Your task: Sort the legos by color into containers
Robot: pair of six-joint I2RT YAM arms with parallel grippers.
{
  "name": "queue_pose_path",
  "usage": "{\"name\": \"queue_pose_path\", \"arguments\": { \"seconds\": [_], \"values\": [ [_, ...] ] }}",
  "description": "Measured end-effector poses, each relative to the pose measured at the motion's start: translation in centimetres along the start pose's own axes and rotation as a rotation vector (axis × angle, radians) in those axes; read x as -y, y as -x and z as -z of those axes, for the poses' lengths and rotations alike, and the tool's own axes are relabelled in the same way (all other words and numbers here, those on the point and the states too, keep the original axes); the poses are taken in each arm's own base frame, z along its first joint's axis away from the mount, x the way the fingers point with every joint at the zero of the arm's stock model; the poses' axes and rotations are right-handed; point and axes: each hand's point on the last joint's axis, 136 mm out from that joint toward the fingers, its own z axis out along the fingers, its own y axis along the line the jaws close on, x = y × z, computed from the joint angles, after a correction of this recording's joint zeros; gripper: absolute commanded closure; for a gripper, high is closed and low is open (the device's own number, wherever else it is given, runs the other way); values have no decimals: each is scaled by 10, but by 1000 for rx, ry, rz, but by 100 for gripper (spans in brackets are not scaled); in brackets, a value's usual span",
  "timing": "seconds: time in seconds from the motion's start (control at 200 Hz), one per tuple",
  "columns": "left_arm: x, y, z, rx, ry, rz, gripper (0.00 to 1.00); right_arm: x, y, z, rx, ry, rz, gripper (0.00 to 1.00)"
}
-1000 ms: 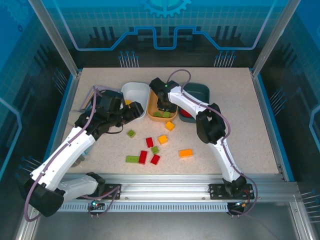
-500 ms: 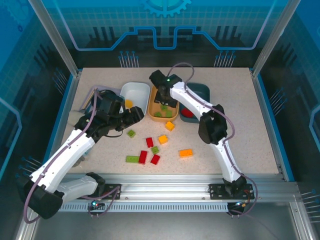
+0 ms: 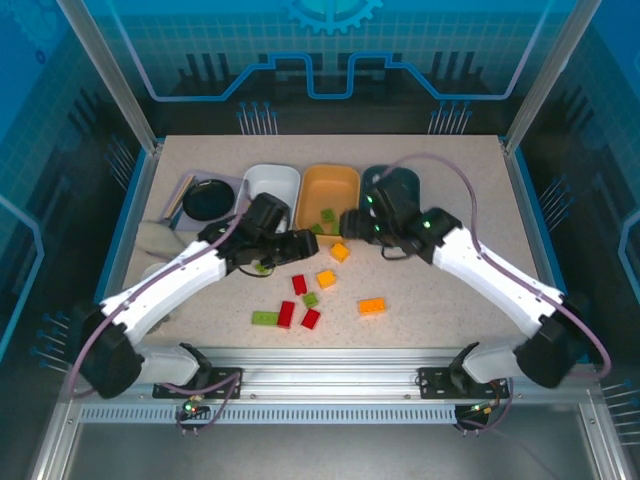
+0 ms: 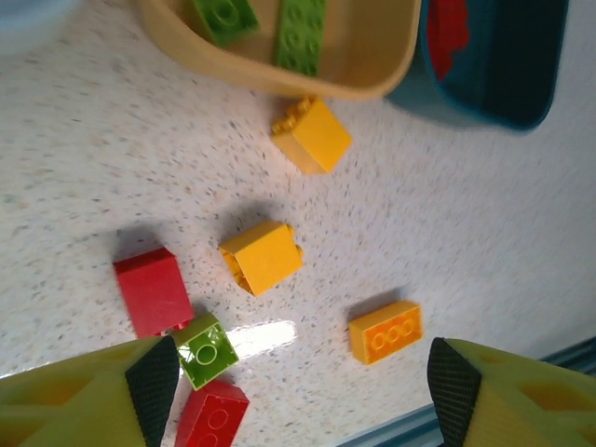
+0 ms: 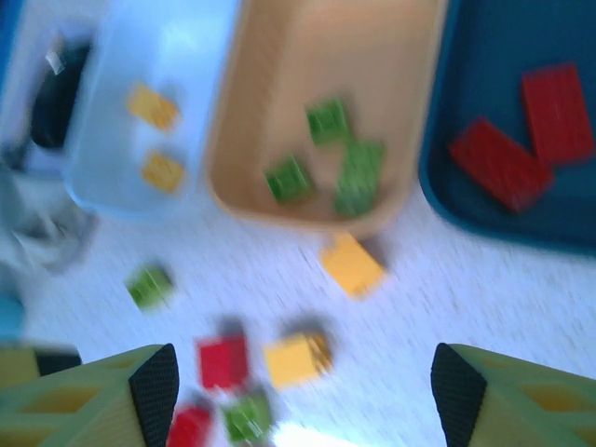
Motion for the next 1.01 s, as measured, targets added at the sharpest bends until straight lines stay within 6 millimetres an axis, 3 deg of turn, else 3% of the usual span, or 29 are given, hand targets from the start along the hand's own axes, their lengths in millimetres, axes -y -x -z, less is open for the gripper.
{"name": "queue_pose_path", "arguments": {
  "seconds": [0.13,0.18,0.22,0.345,0.48,0.695,1.005],
  "values": [
    [11,-17,-46,-71,66,-143,22,45,-65,-2,-102,6,8,11],
    [13,-20,-63,-88,90,-187,21,56,-78,4,-107,21,-6,9],
    [12,-22,-74,-98,111,-212,15,61,-82,10,-95,39,-17,8],
    [3,-18,-106,-115,183,-254,12,63,-80,31,-31,97,-40,7],
    [-1,-10,-126,-107,233,-275,12,62,-79,45,3,130,-52,7],
    [7,11,-144,-53,264,-285,16,67,-81,49,0,126,-80,7],
    [0,19,-167,-34,321,-298,25,76,-80,48,-16,114,-122,7]
  ]
}}
